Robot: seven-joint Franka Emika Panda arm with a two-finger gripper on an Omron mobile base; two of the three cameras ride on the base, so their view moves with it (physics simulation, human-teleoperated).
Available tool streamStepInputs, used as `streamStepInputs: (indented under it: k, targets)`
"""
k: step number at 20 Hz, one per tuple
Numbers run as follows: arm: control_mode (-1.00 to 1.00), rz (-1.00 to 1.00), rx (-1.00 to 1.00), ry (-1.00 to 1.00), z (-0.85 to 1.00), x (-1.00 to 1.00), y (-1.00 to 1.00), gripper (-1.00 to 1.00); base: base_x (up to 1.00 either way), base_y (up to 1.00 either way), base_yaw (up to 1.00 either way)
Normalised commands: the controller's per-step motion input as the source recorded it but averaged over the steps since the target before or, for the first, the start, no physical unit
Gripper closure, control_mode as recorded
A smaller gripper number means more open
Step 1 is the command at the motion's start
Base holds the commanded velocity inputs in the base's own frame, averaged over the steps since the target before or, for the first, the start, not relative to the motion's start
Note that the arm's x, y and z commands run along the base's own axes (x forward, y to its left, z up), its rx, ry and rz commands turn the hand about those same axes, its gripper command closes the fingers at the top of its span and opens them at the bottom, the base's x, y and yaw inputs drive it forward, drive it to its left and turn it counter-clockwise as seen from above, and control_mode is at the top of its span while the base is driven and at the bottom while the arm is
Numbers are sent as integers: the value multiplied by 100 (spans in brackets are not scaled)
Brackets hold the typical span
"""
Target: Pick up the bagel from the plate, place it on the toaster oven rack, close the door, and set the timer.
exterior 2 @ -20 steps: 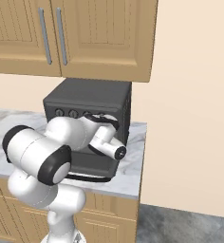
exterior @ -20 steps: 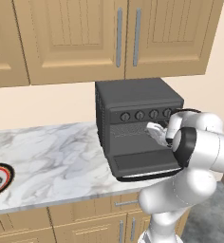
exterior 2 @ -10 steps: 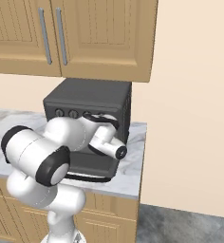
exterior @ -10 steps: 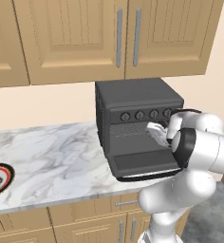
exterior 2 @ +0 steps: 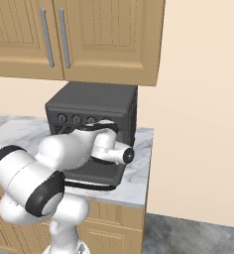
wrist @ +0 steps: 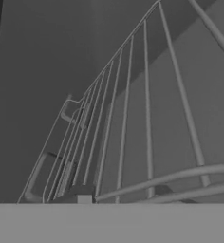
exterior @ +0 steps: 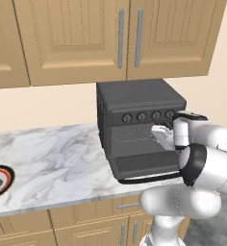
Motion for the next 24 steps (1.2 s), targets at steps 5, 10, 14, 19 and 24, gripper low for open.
streamStepInputs:
  k: [5, 10, 14, 19, 24]
  targets:
    - [-100, 0, 0, 20, -33, -71, 0, 100, 0, 0, 0]
    - [-100, 0, 0, 23, -40, -76, -2, 100, 0, 0, 0]
    - [-100, 0, 0, 26, -44, -73, -1, 100, 0, 0, 0]
    - [-100, 0, 0, 29, -46, -64, 0, 100, 0, 0, 0]
    - [-100, 0, 0, 29, -46, -55, 0, -100, 0, 0, 0]
